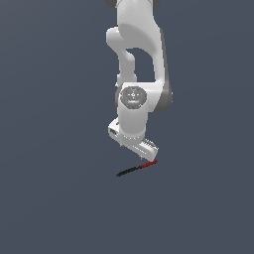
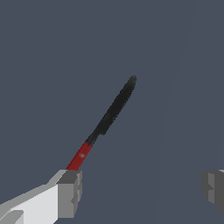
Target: Pick up the object and move it to a goal position.
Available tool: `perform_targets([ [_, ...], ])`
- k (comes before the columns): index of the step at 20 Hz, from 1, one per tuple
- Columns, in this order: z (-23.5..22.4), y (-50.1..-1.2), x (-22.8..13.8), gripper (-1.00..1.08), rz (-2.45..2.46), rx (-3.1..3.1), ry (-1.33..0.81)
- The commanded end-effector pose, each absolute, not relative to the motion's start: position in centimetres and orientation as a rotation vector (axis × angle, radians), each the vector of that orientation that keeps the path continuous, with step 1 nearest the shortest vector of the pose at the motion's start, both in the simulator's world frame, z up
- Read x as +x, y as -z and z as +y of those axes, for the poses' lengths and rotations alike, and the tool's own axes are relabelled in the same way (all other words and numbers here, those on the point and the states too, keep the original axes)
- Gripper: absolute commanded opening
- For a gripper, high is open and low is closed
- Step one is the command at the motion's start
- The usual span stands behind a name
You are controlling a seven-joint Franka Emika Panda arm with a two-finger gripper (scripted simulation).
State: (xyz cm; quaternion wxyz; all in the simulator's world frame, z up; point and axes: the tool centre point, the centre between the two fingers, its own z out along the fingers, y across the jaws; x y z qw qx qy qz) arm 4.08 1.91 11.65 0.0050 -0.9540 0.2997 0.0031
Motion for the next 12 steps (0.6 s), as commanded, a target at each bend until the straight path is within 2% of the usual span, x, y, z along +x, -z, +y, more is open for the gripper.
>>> perform_targets([
  [1,2.2,-11.0,4.5,1.0,1.039,-2.955,-0.01],
  [12,3.5,-8.4,6.1,1.0,1.45,-2.78,-0.009],
])
